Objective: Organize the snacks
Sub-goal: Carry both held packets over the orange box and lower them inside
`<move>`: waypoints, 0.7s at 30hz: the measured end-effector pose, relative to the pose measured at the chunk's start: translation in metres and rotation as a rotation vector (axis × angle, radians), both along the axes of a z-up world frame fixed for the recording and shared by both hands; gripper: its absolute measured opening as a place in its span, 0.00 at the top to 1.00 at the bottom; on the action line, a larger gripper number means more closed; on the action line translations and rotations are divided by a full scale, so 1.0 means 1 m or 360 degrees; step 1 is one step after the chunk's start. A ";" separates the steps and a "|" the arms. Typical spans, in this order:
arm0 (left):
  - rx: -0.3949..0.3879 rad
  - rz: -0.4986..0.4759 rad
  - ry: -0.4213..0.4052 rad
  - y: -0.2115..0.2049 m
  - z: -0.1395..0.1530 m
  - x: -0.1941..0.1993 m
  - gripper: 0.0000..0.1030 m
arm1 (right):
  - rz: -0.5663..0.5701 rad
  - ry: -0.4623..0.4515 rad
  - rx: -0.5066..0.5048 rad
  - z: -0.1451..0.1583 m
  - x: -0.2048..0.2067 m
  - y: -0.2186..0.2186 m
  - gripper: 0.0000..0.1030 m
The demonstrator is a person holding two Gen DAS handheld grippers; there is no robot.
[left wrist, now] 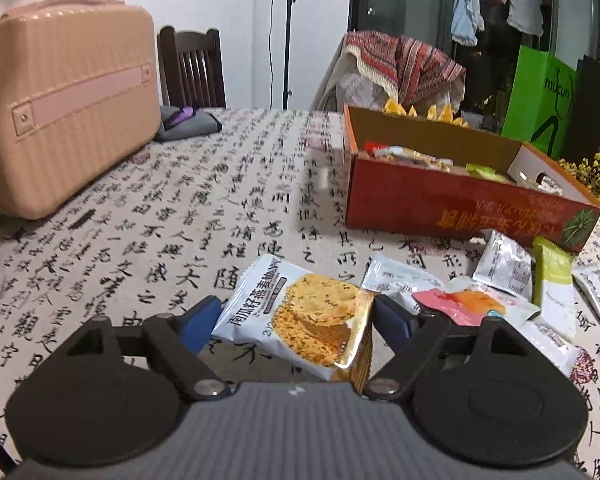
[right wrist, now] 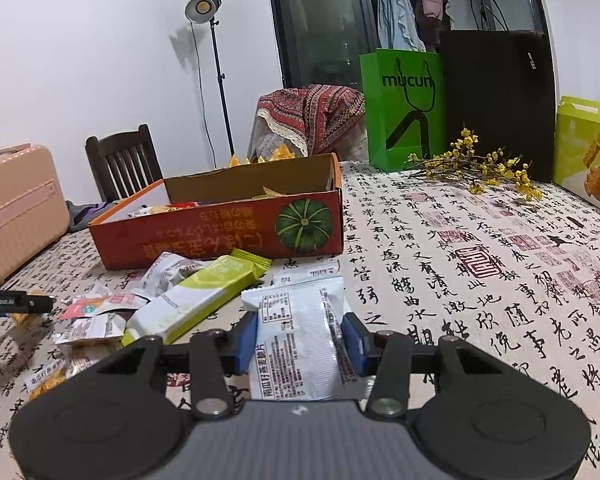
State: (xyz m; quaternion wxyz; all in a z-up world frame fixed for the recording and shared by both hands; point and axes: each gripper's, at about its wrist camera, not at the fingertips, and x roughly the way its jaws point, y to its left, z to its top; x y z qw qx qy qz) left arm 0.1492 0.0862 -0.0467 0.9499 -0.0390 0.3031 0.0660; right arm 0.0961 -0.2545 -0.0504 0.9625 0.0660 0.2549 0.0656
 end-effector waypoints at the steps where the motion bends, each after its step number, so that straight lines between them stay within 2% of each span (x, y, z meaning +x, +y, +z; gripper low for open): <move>1: 0.0000 0.0001 -0.0014 0.000 0.002 -0.002 0.19 | 0.0002 -0.0002 0.0000 0.000 0.000 0.001 0.56; 11: -0.0018 -0.0054 -0.0190 -0.015 0.038 -0.013 0.19 | 0.0009 -0.0060 -0.0014 0.014 0.001 0.005 0.56; 21: -0.0017 -0.0162 -0.0287 -0.051 0.063 0.002 0.19 | -0.0002 -0.0167 -0.0007 0.040 0.017 0.007 0.56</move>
